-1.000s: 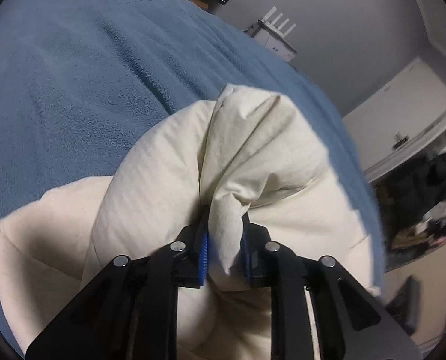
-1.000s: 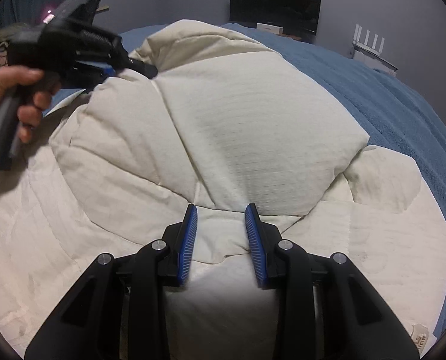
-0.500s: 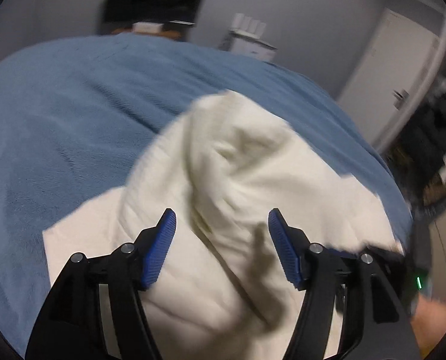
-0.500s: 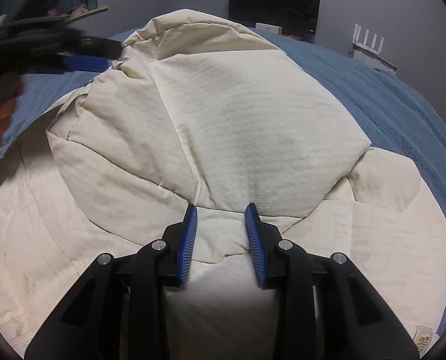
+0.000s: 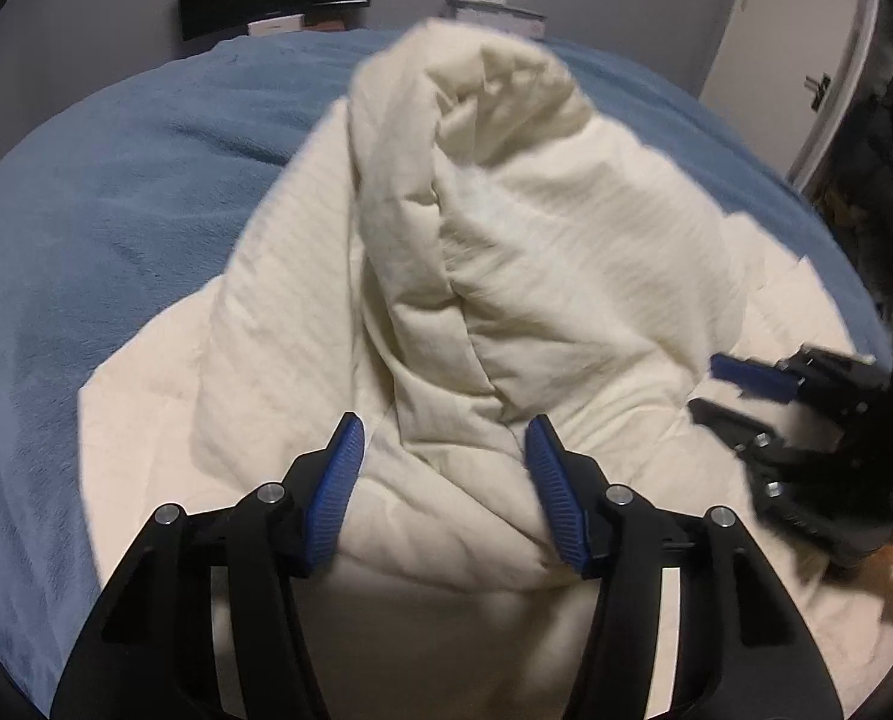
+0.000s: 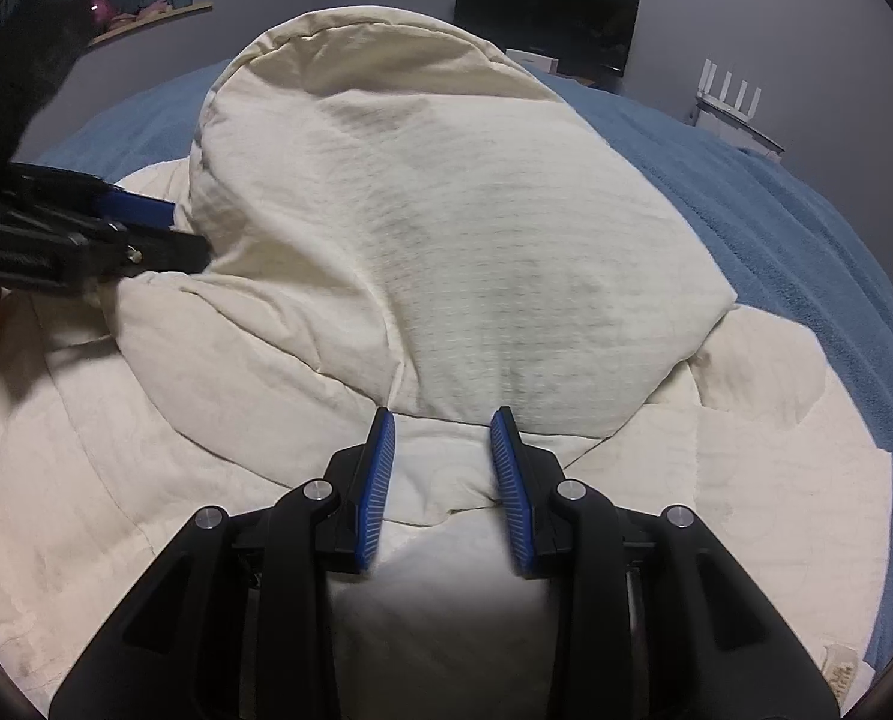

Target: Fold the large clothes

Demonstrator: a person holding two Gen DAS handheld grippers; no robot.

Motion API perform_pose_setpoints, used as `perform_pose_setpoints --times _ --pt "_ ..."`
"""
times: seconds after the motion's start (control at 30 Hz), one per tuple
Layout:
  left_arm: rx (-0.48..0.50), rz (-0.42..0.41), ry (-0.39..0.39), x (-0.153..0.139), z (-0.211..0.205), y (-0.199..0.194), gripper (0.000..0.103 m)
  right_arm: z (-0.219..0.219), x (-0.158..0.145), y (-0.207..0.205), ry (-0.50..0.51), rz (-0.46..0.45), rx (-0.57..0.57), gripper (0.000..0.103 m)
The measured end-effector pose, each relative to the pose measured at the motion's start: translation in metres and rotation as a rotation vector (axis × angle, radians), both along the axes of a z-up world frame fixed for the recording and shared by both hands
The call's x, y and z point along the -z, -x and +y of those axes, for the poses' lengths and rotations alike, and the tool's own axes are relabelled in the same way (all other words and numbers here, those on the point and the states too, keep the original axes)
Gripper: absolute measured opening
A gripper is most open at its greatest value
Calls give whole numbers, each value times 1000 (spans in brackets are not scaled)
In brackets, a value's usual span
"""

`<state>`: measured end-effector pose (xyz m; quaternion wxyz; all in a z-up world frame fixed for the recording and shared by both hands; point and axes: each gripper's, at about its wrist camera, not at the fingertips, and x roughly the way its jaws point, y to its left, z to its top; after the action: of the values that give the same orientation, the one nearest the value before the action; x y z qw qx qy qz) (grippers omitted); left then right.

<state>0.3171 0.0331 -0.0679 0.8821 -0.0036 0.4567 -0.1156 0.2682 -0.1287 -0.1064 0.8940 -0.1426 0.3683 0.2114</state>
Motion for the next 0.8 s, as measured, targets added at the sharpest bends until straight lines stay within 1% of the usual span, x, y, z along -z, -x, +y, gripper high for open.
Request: perform_pose_setpoints --times 0.03,0.07,0.1,0.13,0.17,0.2,0.23,0.27,0.33,0.37,0.4,0.47,0.6,0.7,0.77,0.8 --pt "-9 -5 11 -9 0 6 65 0 -5 1 -5 10 13 35" --pt "-18 -21 18 -21 2 16 70 -2 -12 3 -17 26 26 39" --pt "-21 -32 19 -29 1 27 78 -5 -20 5 -36 41 37 54" --pt "-22 -43 19 -40 1 38 81 -9 -32 13 -73 44 53 65" --pt "-21 -50 21 -51 2 51 82 -14 -47 24 -98 23 66 66" --pt "-21 -53 24 -60 3 63 85 -17 -58 34 -101 3 68 66" --pt "-27 -59 21 -71 6 80 89 -18 -71 47 -84 -19 69 67" --pt "-38 -64 12 -80 7 96 91 -20 -83 60 -62 -37 73 68" --pt "-46 -67 7 -95 9 130 95 -24 -103 88 -31 -65 86 75" --pt "-49 -67 4 -102 12 150 96 -27 -114 104 -27 -69 94 75" --pt "-51 -65 -2 -108 13 158 96 -32 -122 117 -33 -65 96 76" --pt "-56 -58 -35 -115 16 194 96 -43 -138 147 -47 -46 107 77" --pt "-70 -32 -76 -119 15 247 96 -73 -153 202 -41 -7 130 78" --pt "-78 -9 -101 -118 24 284 96 -99 -156 242 -35 18 150 78" --pt "-92 -5 -110 -118 30 308 96 -119 -154 269 -18 33 189 78" --pt "-100 0 -116 -117 32 317 96 -124 -151 277 -9 39 203 78"
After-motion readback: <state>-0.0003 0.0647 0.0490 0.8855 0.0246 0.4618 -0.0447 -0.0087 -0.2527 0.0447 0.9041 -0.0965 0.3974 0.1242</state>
